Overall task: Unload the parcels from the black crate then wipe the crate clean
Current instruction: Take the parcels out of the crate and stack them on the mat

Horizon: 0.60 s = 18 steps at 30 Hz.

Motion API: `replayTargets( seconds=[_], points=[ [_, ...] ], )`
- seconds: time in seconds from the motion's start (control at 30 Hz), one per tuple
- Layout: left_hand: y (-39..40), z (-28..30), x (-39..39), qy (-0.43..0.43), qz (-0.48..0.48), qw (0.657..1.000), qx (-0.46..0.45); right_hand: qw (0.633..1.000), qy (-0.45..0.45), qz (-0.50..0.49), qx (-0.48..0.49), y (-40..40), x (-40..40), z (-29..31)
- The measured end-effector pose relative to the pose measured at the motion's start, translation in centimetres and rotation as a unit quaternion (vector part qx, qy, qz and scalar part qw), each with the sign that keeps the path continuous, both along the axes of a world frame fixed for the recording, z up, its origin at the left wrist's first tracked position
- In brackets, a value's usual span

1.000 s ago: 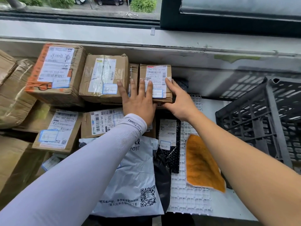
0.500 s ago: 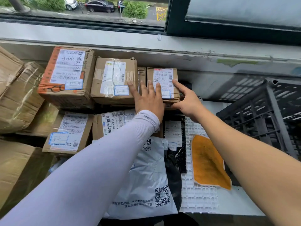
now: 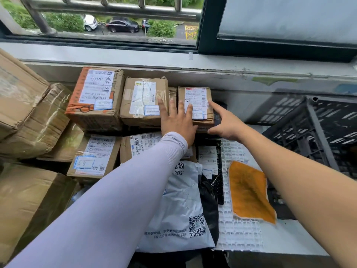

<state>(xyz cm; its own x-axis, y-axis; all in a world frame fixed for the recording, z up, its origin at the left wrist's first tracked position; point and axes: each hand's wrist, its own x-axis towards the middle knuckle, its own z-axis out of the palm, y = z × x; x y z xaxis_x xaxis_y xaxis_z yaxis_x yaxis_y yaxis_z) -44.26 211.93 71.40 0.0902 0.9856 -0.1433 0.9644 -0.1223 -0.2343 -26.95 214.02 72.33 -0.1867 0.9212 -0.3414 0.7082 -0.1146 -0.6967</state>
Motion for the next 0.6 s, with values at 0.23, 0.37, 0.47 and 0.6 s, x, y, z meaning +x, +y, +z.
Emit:
replayTargets(
  seconds=[0.23, 0.37, 0.47, 0.6],
  points=[
    [-3.8, 2.6, 3.5, -0.022, 0.018, 1.000, 0.012, 0.977, -0.161, 0.117, 0.072, -2.9, 2.3, 1.2],
    [-6.2, 4.6, 6.9, -0.020, 0.031, 0.999, 0.019, 0.963, -0.201, 0.152, 0.094, -4.9, 5.2, 2.4],
    [-7.9, 6.0, 9.5, -0.008, 0.042, 0.999, 0.024, 0.952, -0.239, 0.161, 0.107, -6.4, 7.7, 3.2],
    [-10.1, 7.3, 12.6, 0.000, 0.063, 0.998, 0.029, 0.932, -0.286, 0.165, 0.148, -8.4, 11.0, 4.5]
  ],
)
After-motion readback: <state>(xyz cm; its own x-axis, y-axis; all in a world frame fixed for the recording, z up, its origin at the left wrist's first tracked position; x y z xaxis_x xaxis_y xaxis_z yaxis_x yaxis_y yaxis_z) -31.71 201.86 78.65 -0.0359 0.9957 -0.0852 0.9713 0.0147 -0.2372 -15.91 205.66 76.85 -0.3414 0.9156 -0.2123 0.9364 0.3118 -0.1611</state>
